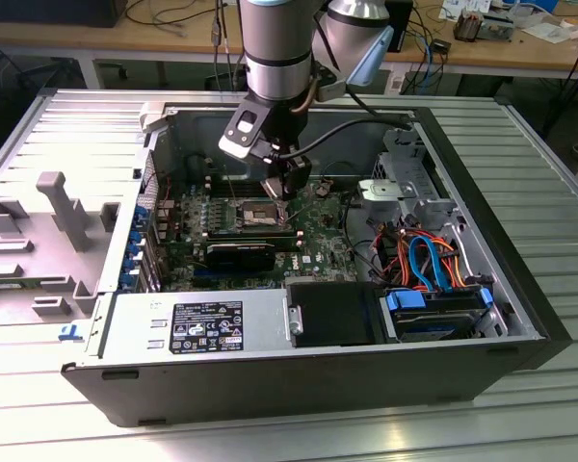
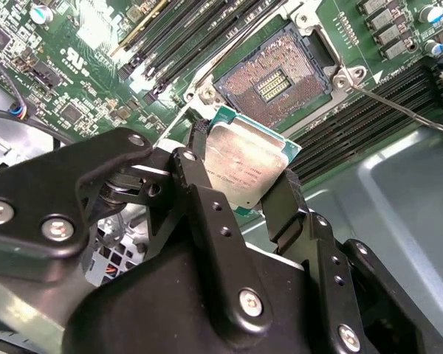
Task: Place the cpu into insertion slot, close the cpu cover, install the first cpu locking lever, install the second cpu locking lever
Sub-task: 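Place the cpu into insertion slot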
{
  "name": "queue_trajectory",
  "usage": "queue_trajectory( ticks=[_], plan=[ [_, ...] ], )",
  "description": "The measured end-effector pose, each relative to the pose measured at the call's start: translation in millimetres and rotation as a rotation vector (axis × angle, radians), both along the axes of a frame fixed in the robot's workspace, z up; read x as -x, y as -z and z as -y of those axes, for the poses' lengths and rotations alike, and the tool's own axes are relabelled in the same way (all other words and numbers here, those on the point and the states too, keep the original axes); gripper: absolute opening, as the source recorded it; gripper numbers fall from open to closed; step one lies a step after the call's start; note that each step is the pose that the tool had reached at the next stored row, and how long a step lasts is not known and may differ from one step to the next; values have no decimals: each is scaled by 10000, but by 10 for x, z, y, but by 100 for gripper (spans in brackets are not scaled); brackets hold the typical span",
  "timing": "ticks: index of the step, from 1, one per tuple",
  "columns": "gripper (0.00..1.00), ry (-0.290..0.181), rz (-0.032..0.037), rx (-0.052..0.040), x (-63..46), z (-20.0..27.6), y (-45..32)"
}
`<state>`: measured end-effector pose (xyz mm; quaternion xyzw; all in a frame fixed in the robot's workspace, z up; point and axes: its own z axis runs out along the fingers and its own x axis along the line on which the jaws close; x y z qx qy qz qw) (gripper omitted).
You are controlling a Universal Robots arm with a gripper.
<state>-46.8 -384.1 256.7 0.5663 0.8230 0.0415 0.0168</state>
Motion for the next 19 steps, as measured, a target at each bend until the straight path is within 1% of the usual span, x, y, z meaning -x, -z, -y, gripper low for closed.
queue_trajectory(
  ticks=[14,19],
  plan=[
    [54,433,0,0,0,0,3],
    [54,662,0,0,0,0,4]
  ],
)
